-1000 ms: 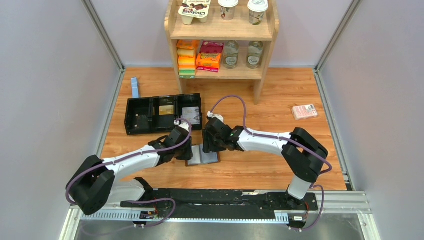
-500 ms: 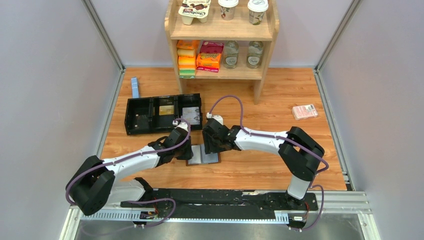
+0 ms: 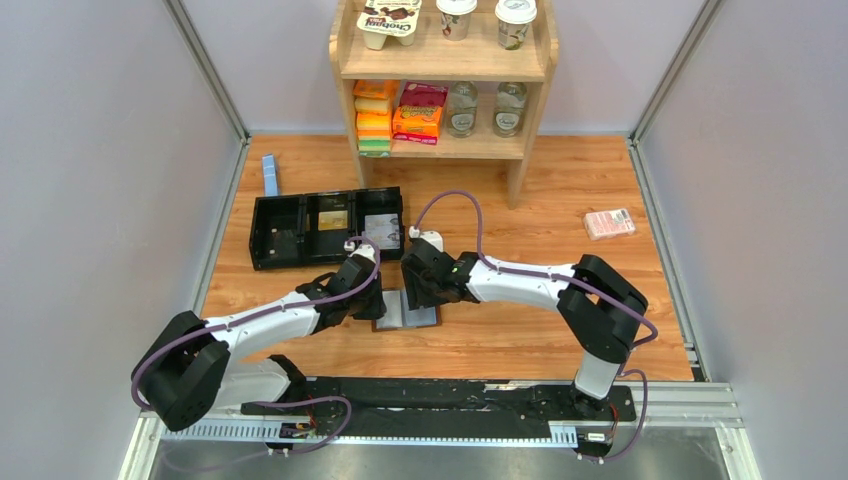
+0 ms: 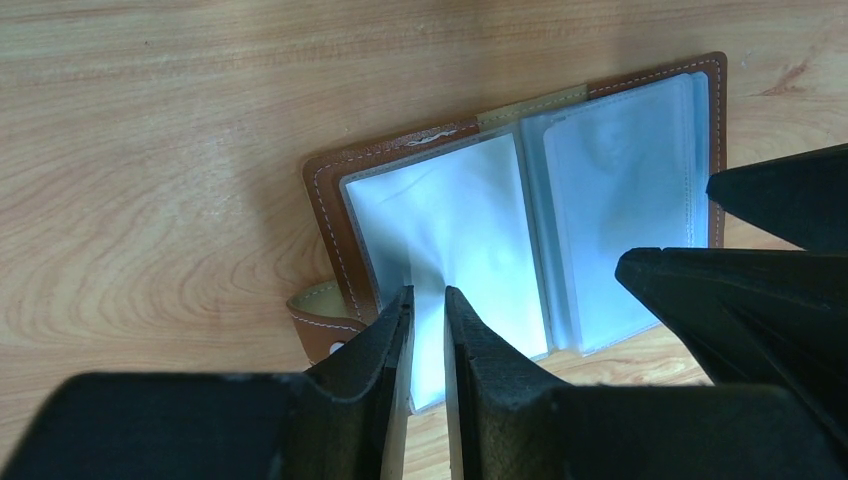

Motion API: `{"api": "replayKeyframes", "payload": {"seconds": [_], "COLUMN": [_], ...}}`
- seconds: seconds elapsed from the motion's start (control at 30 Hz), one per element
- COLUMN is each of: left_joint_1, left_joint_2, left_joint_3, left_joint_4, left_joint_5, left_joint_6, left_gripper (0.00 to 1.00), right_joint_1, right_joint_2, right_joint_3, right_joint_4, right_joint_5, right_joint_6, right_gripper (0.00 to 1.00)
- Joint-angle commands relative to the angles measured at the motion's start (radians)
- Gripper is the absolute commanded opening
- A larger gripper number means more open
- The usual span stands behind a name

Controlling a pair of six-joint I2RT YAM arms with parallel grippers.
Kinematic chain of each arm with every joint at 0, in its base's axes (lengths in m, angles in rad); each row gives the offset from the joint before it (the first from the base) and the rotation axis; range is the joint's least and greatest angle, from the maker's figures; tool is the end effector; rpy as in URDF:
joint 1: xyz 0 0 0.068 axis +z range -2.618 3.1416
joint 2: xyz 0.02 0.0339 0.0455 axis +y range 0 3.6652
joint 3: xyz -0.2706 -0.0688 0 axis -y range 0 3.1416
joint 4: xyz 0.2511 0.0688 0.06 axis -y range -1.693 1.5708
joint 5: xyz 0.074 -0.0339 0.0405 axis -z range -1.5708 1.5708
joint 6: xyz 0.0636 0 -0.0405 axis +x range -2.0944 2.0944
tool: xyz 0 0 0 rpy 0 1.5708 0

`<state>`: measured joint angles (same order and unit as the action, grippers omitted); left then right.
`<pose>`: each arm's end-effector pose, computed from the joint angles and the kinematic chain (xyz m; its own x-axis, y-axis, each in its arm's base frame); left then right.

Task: Take the credit cards out of the card holder
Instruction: Remove the credit card from the card holder.

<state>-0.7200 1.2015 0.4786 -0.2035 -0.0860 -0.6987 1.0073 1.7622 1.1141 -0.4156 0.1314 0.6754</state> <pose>0.1786 -0.1494 0.1349 -0.8578 -0.1000 -0.5041 0.0867 0.9386 -0.3338 0.2071 0.3121 0.1556 -0.8672 -0.2121 -0.4506 -0.3357 0.9173 0.2142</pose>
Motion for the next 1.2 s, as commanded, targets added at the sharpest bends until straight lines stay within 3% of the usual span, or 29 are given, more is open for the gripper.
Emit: {"api": "replayKeyframes", "payload": {"seconds": [0.0,0.73,1.17], "left_joint_1": [-0.002,-0.002,-0.002], "left_joint_2": [0.013,0.024,0.026], "left_joint_3": [-0.021,-0.011,-0.011], "left_joint_4": [-0.033,-0.036,-0.027], "left_joint_5": [0.011,0.012,0.025], "left_joint_6": [-0.019,-0.032,-0.038], "left_gripper": [0.25,0.24,0.24], "right_joint_1": [0.02,0.025,0.027], "right_joint_2": [-0.017,0.048,0.017], "right_joint_3": [0.061,0.07,0.081], "right_joint_4": [-0.017,0.031,0.063], "right_joint_5": [0.076,0.01,-0.093], "right_joint_6": [-0.033,-0.037,-0.051], "right_gripper": [0.57,0.53,0.57]}}
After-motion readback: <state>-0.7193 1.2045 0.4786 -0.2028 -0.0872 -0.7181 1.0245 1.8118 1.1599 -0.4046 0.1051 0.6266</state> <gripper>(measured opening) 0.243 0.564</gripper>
